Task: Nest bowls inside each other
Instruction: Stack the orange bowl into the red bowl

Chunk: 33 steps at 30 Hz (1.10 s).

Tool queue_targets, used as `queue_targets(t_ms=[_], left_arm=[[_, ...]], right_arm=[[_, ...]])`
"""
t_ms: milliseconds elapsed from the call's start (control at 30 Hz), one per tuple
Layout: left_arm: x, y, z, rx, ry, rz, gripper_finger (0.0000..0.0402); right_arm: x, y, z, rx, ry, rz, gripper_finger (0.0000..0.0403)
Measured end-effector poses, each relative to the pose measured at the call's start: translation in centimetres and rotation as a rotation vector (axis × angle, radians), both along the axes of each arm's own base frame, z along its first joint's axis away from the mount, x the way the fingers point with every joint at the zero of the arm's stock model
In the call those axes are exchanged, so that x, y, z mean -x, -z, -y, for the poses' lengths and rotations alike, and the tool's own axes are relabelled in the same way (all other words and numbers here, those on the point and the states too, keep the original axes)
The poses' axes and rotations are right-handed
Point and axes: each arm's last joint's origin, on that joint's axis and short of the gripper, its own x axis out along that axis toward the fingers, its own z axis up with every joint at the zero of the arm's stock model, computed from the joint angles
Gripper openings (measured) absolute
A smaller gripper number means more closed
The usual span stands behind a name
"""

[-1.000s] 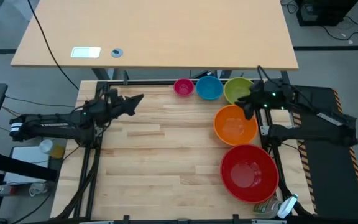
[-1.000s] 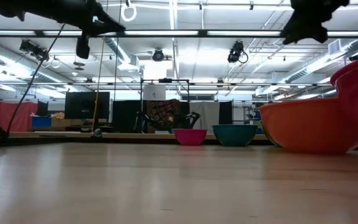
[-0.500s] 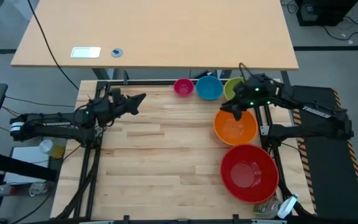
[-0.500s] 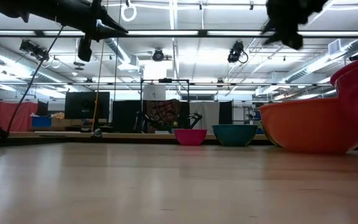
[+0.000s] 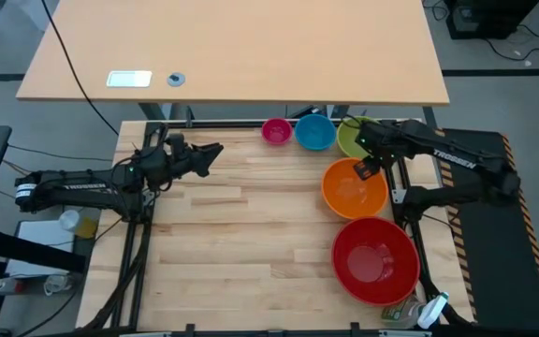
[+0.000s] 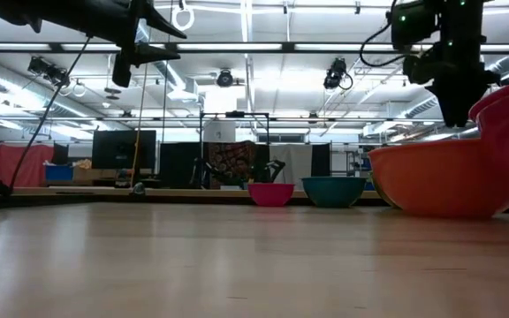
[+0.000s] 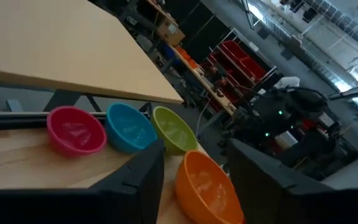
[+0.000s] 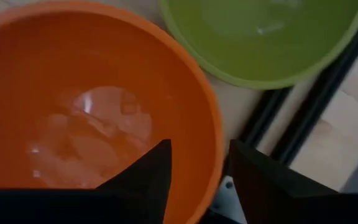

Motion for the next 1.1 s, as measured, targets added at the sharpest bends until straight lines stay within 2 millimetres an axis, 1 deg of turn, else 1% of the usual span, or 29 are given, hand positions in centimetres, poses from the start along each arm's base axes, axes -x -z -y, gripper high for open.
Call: queue_targets(t_ms=[133, 300, 367, 467, 533, 600, 667, 833, 933, 1000, 1100], left_arm=[[0.0, 0.0, 0.1, -0.016, 0.035, -0.005, 0.0178], [-0.1, 0.0, 0.2, -0.012, 0.084, -0.010, 0.0178], [-0.1, 0.1, 0.3, -0.007, 0.104, -0.013, 0.0178], [-0.1, 0.1, 0.3, -0.004, 0.113, -0.011, 0.0178], [-0.2, 0.1, 0.3, -0.004, 0.116, -0.013, 0.0178], [-0.2, 0.1, 0.3, -0.009, 0.116, -0.015, 0.0178], [-0.2, 0.1, 0.3, -0.011, 0.116, -0.015, 0.0178], [-0.2, 0.1, 0.3, -0.011, 0.116, -0.014, 0.0178], [-0.2, 0.1, 0.3, -0.013, 0.116, -0.015, 0.0178], [-0.2, 0.1, 0.3, -0.014, 0.116, -0.016, 0.0178], [-0.2, 0.1, 0.3, -0.014, 0.116, -0.016, 0.0178]], right_arm=[[0.8, 0.7, 0.6, -0.033, 0.059, -0.016, 0.0199], [2.2, 3.2, 0.5, -0.119, 0.113, 0.022, 0.0237], [2.7, 4.3, 0.4, -0.133, 0.135, 0.011, 0.0248], [3.4, 5.6, 0.2, -0.136, 0.171, -0.040, 0.0254], [3.7, 6.1, 0.2, -0.112, 0.177, -0.083, 0.0250], [3.7, 6.3, 0.2, -0.093, 0.176, -0.088, 0.0238], [3.6, 6.5, 0.3, -0.087, 0.172, -0.079, 0.0217], [3.3, 6.8, 0.6, -0.074, 0.147, -0.059, 0.0137], [3.0, 7.1, 0.7, -0.101, 0.121, -0.047, 0.0089], [2.8, 7.5, 0.8, -0.128, 0.106, -0.039, 0.0063], [2.5, 7.8, 0.9, -0.159, 0.104, -0.039, 0.0041]])
